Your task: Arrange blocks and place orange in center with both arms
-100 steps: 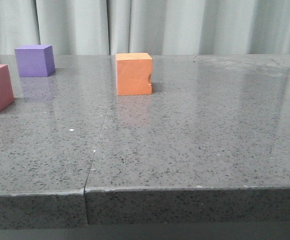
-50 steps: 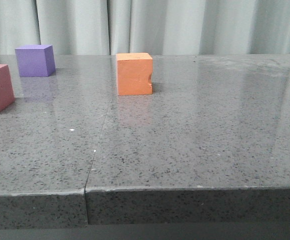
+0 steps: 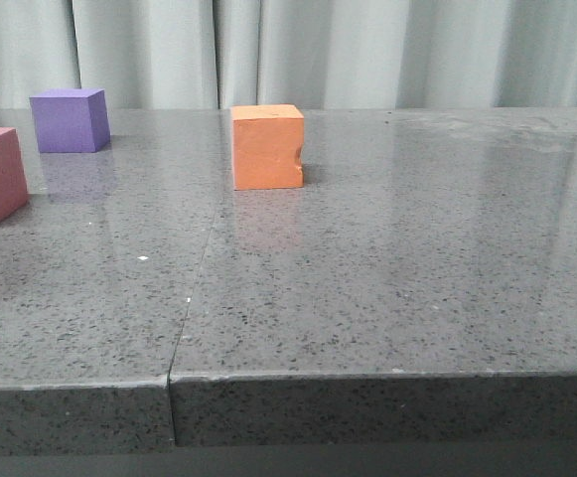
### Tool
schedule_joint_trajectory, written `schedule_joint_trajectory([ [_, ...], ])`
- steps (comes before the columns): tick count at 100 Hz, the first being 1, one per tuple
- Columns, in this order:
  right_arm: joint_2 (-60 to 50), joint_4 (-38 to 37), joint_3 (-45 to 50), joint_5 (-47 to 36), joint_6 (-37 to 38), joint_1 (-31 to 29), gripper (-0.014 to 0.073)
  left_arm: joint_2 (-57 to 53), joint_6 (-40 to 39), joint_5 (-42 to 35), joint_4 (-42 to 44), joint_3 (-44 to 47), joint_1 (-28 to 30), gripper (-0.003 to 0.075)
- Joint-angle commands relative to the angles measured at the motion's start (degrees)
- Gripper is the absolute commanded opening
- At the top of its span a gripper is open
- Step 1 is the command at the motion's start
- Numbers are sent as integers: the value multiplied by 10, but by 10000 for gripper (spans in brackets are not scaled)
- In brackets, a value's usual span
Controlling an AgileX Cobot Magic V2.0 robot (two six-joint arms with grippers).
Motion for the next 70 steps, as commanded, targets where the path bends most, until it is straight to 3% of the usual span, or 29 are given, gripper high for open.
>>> schedule_joint_trajectory([
  [1, 7, -12, -12, -42, -2, -3, -67, 15, 0, -44, -3, -38, -1, 658],
  [16, 7, -12, -12, -42, -2, -3, -67, 48, 9, -26, -4, -82, -1, 659],
  [34, 7, -12, -12, -42, -2, -3, -67, 114, 135, 33, -63, -153, -1, 658],
  [55, 7, -12, -12, -42, -2, -3, -67, 202, 344, 148, -204, -245, -1, 658],
  [63, 7, -12, -12, -42, -2, -3, -67, 235, 484, 205, -283, -275, -1, 658],
  [70, 7, -12, -12, -42, -2, -3, -67, 263, 561, 239, -345, -301, -1, 658],
])
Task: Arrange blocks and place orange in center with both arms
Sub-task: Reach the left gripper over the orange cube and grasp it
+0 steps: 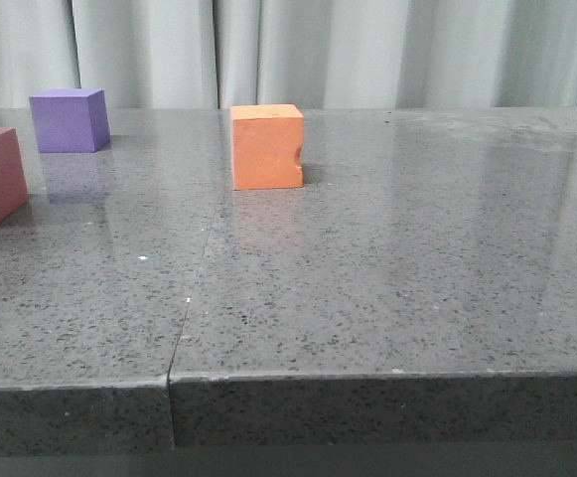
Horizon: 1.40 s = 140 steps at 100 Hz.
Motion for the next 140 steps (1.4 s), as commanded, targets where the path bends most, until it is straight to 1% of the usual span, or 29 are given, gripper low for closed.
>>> schedule_joint_trajectory([
  [1, 7, -12, -12, -42, -3, -3, -67, 25, 127, 29, -114, -52, -1, 658],
  [7, 7, -12, -12, -42, -3, -3, -67, 47, 197, 56, -156, -72, -1, 658],
  [14, 7, -12, -12, -42, -3, -3, -67, 73, 241, 76, -175, -97, -1, 658],
  [19, 7, -12, -12, -42, -3, -3, -67, 92, 253, 89, -177, -116, -1, 658],
  [37, 7, -12, -12, -42, -3, -3, -67, 161, 253, 147, -170, -192, -9, 658],
  [48, 7, -12, -12, -42, -3, -3, -67, 197, 253, 148, -149, -229, -34, 658],
  [68, 7, -12, -12, -42, -3, -3, -67, 258, 253, 147, -101, -283, -106, 658],
  [80, 7, -12, -12, -42, -3, -3, -67, 293, 253, 141, -97, -306, -143, 658],
  [93, 7, -12, -12, -42, -3, -3, -67, 323, 253, 116, -95, -321, -173, 658],
  [106, 7, -12, -12, -42, -3, -3, -67, 347, 253, 90, -94, -326, -192, 658],
  [127, 7, -12, -12, -42, -3, -3, -67, 378, 253, 83, -97, -326, -209, 658],
  [140, 7, -12, -12, -42, -3, -3, -67, 393, 253, 64, -99, -326, -216, 658],
])
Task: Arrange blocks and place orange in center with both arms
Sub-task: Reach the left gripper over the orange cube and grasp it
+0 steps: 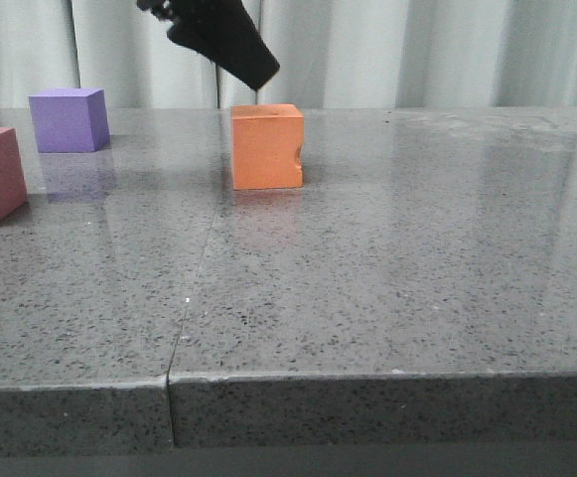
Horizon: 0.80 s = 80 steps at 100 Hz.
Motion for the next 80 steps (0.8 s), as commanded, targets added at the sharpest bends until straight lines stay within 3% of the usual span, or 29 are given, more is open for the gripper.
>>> schedule_joint_trajectory([
  [1, 7, -12, -12, -42, -3, -3, -67, -19, 0, -34, -31, -20, -10, 658],
  [18, 7, -12, -12, -42, -3, -3, -67, -7, 0, -73, -29, -20, -15, 658],
  [80, 7, -12, -12, -42, -3, -3, -67, 36, 0, -63, -31, -19, -17, 658],
])
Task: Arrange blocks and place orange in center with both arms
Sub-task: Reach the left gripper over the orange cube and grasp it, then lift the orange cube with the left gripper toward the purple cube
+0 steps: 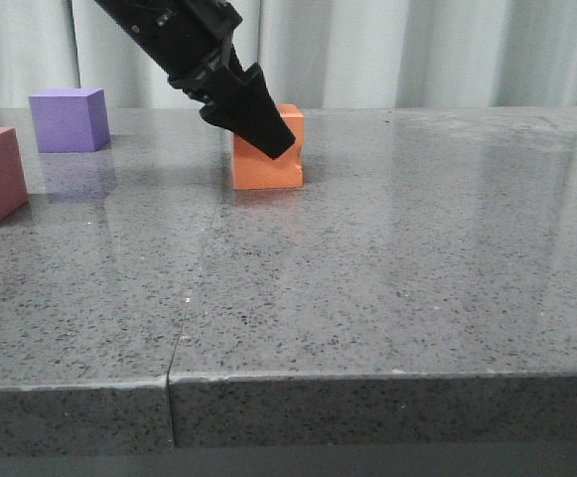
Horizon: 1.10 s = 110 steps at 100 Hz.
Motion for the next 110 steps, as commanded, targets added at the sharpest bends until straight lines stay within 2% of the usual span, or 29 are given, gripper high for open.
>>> schedule_joint_trajectory([
  [1, 7, -11, -12, -42, -3, -3, -67, -31, 0, -12, -31, -19, -7, 658],
  [10, 7, -11, -12, -42, -3, -3, -67, -31, 0, -12, -31, -19, -7, 654],
  [17, 7, -11, -12, -42, -3, -3, -67, -31, 0, -12, -31, -19, -7, 623],
  [37, 7, -11, -12, -42, -3, -3, -67, -31, 0, -12, -31, -19, -7, 428],
  [63, 7, -11, -12, -42, -3, -3, -67, -31, -6, -9, -31, -19, -7, 260],
  [82, 7, -11, -12, -42, -3, -3, -67, -35, -13, -7, -36, -19, -7, 221],
  [110, 7, -11, -12, -42, -3, -3, -67, -67, -124, -61, -24, -19, -6, 221],
])
